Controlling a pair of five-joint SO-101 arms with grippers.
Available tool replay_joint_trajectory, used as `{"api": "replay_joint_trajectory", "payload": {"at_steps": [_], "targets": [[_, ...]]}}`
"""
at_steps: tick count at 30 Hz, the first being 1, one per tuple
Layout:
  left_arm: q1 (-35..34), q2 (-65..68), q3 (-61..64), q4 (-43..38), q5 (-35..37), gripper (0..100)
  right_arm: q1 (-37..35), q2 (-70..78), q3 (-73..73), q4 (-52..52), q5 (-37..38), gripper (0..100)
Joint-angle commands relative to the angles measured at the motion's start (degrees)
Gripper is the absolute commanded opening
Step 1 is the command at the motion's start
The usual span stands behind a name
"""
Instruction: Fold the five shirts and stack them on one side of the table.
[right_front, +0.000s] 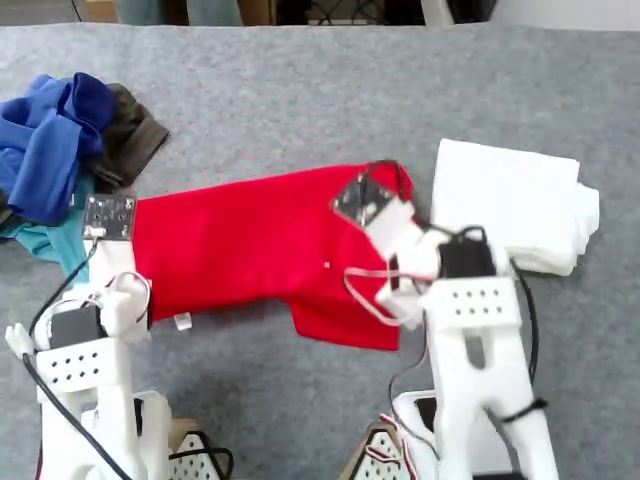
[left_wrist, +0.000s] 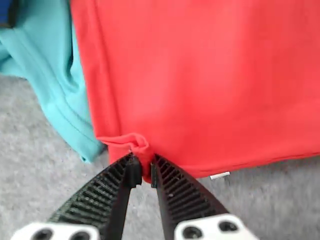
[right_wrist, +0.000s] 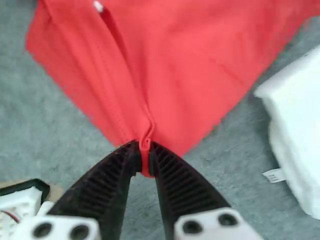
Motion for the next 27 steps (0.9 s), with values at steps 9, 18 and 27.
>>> {"api": "replay_joint_trajectory", "payload": {"at_steps": [9,18,27], "targets": [[-5.32,-0.79,-0.66,1.67,4.75,21,0.88,-10.59,9.45,-2.73,5.98,7.4],[-12.79,-0.79,-23.69,15.56,4.04,18,2.73,-14.11,-1.01,-0.88,5.71,19.9],[0.13,12.84,-22.81,-1.32,17.58,6,-11.16,6.55,-5.05,-13.98,-9.14,1.6]]}}
